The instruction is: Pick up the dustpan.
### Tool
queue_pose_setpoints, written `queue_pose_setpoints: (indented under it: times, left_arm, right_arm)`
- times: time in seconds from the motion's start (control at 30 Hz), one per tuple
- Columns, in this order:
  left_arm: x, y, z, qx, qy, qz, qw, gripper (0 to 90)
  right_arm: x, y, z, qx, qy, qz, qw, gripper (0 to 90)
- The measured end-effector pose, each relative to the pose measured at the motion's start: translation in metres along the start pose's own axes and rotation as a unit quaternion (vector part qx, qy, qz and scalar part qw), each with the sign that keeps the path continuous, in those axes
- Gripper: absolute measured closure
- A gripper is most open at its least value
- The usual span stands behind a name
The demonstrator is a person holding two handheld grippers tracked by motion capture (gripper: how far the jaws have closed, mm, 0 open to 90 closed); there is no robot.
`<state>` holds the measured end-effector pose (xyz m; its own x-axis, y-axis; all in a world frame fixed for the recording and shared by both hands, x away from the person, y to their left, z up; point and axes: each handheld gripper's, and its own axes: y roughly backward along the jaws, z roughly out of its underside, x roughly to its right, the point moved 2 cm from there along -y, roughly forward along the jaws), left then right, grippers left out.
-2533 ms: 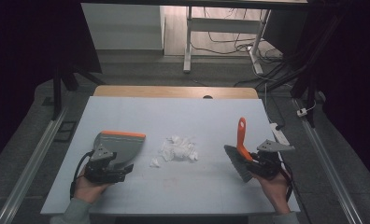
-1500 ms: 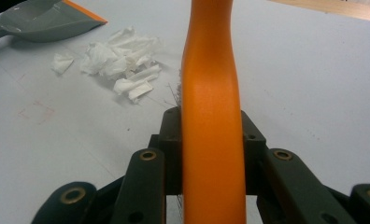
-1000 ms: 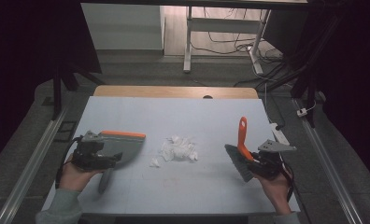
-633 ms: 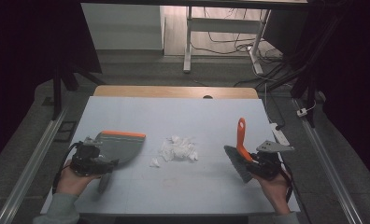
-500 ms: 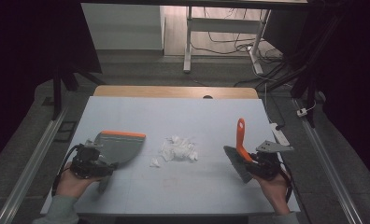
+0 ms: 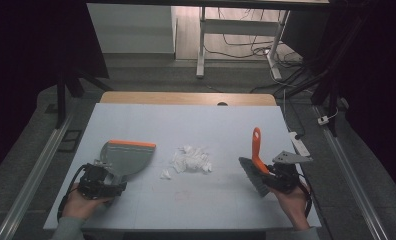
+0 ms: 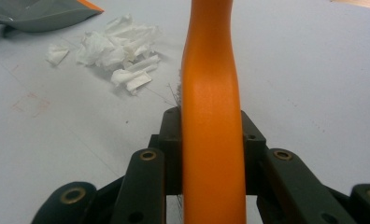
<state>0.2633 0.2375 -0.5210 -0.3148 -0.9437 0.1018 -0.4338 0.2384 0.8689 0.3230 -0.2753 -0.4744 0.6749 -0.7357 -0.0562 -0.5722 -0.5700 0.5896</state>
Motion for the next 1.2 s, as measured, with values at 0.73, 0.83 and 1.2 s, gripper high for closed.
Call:
queue_pose_setpoints:
  times: [0.73, 0.83, 1.2]
  left_arm:
    - [-0.007, -0.025, -0.004, 0.007, 0.055, 0.017, 0.9983, 32.7]
    - [-0.008, -0.026, -0.004, 0.010, 0.062, 0.016, 0.9979, 37.0]
    - [-0.014, -0.024, -0.004, 0.031, 0.072, 0.025, 0.9966, 60.4]
  right_arm:
    - [-0.001, -0.002, 0.001, -0.006, 0.003, 0.004, 1.0000, 70.4]
    - [-0.001, -0.002, 0.001, -0.007, 0.003, 0.004, 1.0000, 70.4]
    - [-0.002, -0.004, 0.001, -0.009, 0.004, 0.004, 0.9999, 70.4]
